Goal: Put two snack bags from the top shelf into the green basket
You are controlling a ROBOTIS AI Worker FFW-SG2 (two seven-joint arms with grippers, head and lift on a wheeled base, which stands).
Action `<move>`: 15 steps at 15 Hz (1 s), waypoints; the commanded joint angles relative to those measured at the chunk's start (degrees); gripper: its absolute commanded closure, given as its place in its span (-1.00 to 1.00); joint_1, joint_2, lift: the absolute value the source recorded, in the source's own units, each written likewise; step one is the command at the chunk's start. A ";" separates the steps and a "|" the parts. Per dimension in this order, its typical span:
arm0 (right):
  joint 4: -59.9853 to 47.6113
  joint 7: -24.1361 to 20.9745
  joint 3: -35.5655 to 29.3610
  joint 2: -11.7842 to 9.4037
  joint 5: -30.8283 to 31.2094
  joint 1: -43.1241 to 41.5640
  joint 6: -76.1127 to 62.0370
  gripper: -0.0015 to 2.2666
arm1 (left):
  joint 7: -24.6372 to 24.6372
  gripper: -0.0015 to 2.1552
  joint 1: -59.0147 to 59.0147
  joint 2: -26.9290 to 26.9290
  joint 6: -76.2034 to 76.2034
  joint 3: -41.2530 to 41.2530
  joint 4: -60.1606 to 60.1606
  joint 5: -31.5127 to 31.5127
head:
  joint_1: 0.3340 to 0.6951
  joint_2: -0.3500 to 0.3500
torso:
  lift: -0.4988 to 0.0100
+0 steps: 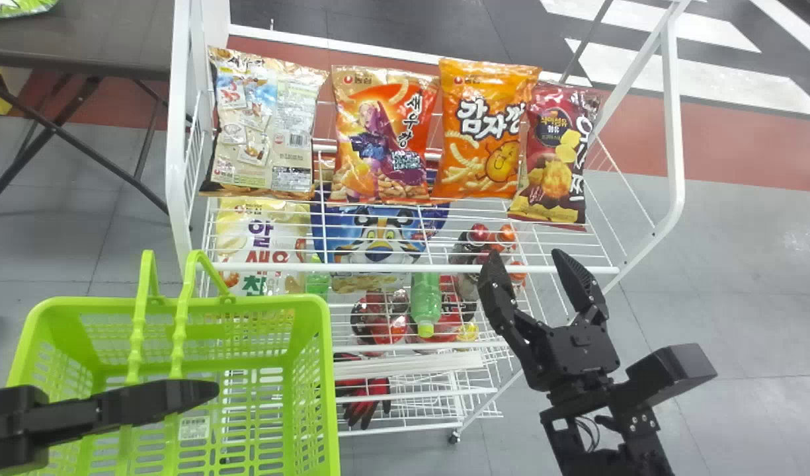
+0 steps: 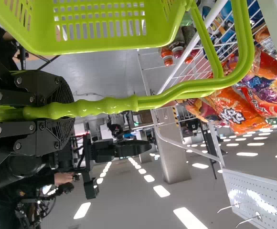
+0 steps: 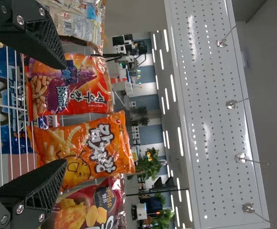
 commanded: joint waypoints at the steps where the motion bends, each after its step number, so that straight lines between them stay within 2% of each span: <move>1: 0.00 0.00 0.00 0.00 0.06 0.15 0.00 -0.90 | 0.00 0.99 0.00 -0.04 0.07 -0.07 0.04 0.00 | 1.00 -0.81 | 0.96; 10: -0.08 -0.18 2.29 0.00 0.50 -0.03 0.35 -0.90 | 0.09 0.99 0.27 -0.04 0.07 -0.42 0.04 0.00 | 1.00 -0.79 | 0.96; 11: -0.87 -0.26 3.61 -0.09 1.46 -0.64 5.10 -0.90 | 0.09 0.99 0.44 -0.04 0.07 -0.59 0.04 0.00 | 1.00 -0.78 | 0.96; 12: -1.31 -1.14 5.72 -0.17 2.34 -1.61 8.79 -0.90 | 0.09 0.99 0.44 -0.04 0.07 -0.68 0.04 -0.09 | 1.00 -0.74 | 0.96; 15: -0.70 -9.93 14.33 -1.05 7.44 -6.01 10.37 -0.90 | 0.09 0.99 0.97 -0.04 0.07 -0.77 -0.40 -0.09 | 1.00 -0.59 | 0.96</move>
